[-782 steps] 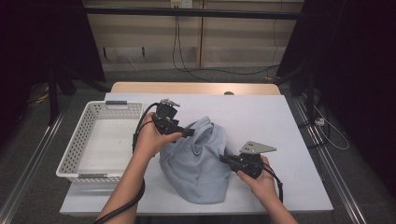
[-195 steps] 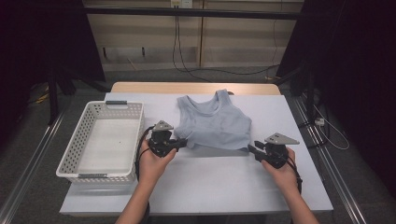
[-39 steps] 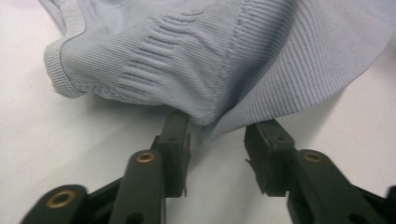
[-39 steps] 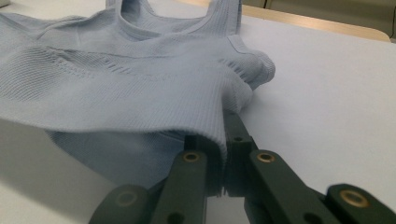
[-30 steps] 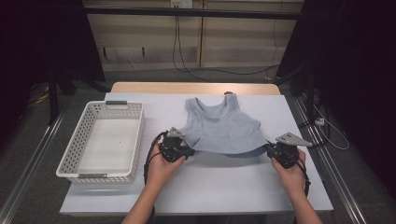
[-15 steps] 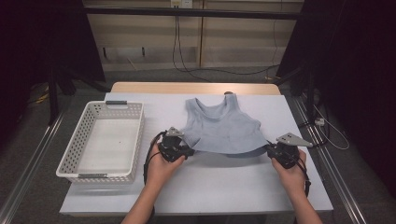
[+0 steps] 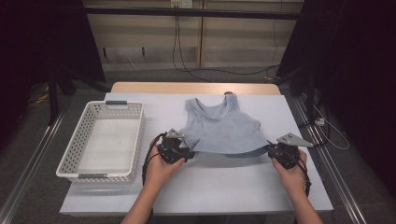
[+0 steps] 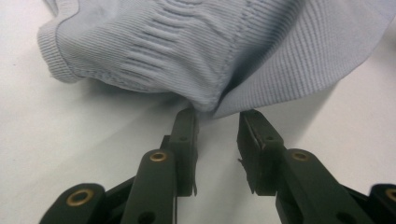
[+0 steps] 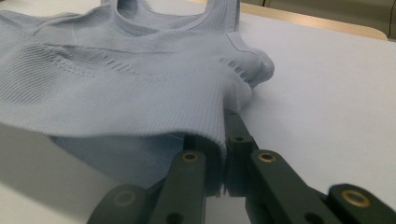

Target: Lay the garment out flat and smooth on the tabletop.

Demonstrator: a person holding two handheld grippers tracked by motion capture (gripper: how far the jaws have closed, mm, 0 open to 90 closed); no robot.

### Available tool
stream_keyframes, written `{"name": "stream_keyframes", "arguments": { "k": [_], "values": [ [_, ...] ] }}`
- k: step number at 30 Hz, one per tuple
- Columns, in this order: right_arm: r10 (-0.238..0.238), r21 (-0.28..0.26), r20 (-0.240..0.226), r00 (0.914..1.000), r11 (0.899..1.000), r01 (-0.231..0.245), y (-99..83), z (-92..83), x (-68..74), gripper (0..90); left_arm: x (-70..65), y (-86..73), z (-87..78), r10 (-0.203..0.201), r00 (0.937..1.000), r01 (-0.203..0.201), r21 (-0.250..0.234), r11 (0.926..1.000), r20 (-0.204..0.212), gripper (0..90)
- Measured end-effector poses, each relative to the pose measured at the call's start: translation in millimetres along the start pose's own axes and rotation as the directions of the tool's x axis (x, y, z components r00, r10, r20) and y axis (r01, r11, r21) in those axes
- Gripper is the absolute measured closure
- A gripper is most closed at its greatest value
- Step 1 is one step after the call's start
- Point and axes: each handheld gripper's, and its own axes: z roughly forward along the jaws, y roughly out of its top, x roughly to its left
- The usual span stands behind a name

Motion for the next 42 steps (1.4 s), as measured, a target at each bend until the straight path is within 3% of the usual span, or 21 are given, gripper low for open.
{"name": "stream_keyframes", "arguments": {
  "k": [14,24,31,36,42],
  "values": [
    [-0.008,0.000,-0.005,1.0000,1.000,0.008,0.3,0.6,1.7,87.7,-0.4,1.3,7.4,0.000,1.0000,0.000,0.005,1.0000,0.003,79.2],
    [-0.011,-0.003,-0.012,0.9999,1.000,0.011,-1.5,-1.6,2.5,86.9,-0.1,6.2,13.0,0.028,0.9995,-0.028,-0.013,0.9995,-0.012,72.4],
    [-0.009,0.001,-0.014,0.9999,1.000,0.009,-3.7,-4.2,2.0,87.4,3.2,9.0,13.9,-0.021,0.9997,0.021,-0.029,0.9994,0.009,89.1],
    [0.000,-0.003,-0.006,1.0000,1.000,0.000,-5.9,-6.9,-1.4,88.0,4.5,12.2,7.6,-0.057,0.9983,0.057,-0.026,0.9980,0.010,89.6],
    [-0.005,-0.013,0.014,0.9999,1.000,0.005,-6.2,-10.2,-5.4,88.7,7.8,15.4,-6.0,-0.066,0.9978,0.066,-0.050,0.9965,0.004,89.7]
  ]
}}
